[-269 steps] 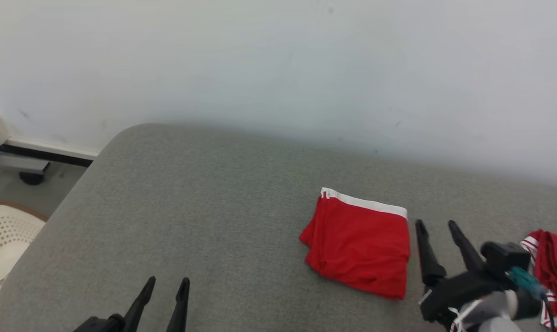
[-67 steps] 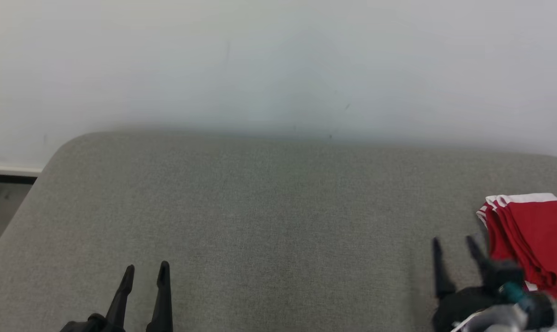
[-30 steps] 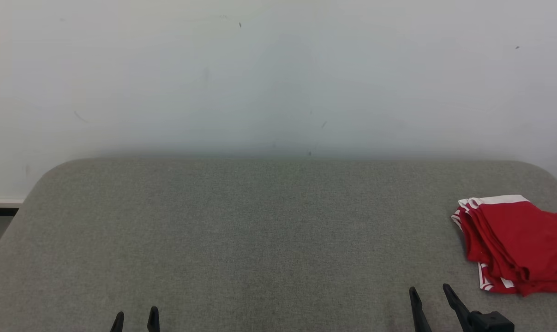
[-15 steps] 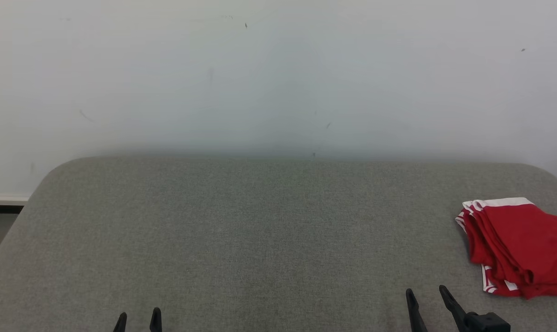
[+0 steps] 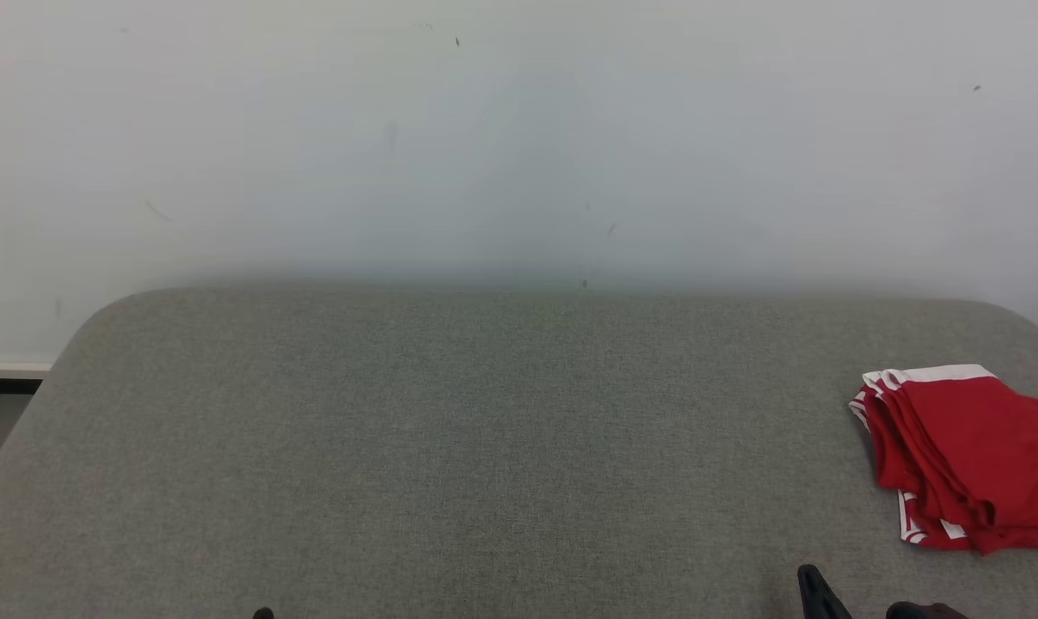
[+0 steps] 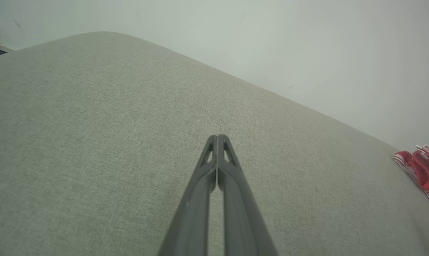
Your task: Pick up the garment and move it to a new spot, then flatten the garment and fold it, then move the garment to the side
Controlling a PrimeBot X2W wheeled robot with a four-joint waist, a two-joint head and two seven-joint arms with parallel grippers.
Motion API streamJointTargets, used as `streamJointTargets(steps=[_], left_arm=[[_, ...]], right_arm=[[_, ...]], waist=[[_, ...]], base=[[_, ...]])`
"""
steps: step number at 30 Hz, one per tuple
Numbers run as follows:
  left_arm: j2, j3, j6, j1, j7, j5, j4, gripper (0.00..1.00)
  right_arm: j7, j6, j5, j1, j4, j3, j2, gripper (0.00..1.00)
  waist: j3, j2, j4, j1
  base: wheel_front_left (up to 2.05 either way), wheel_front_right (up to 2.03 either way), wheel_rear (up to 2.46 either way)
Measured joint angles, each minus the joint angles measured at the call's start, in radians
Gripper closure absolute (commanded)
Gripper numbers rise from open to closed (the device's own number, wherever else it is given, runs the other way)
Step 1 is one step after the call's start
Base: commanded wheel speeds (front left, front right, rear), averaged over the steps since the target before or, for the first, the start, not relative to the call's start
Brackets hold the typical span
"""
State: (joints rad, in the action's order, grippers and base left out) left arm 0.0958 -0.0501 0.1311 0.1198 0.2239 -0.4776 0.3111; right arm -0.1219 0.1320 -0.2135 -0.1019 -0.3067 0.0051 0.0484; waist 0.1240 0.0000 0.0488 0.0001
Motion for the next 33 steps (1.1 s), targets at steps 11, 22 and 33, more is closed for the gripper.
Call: streamJointTargets(steps=[11, 22, 33], left_arm=[[-0.006, 0.020, 0.000, -0.031, -0.053, -0.164, -0.004, 1.00], [-0.015, 0.036, 0.000, -0.065, -0.105, -0.332, -0.010, 1.00], [-0.019, 0.051, 0.000, -0.090, -0.144, -0.452, -0.014, 1.00]], right_arm=[[0.026, 0.000, -0.212, 0.008, 0.028, -0.019, 0.000, 1.00], [0.055, 0.000, -0.414, 0.023, 0.046, -0.038, 0.000, 1.00], [0.078, 0.000, -0.560, 0.041, 0.063, -0.055, 0.000, 1.00]], waist=[[-0.012, 0.0000, -0.005, 0.0000], [-0.024, 0.0000, -0.009, 0.0000], [-0.035, 0.0000, -0.013, 0.0001]], base=[[0.00, 0.00, 0.00], [0.00, 0.00, 0.00], [0.00, 0.00, 0.00]])
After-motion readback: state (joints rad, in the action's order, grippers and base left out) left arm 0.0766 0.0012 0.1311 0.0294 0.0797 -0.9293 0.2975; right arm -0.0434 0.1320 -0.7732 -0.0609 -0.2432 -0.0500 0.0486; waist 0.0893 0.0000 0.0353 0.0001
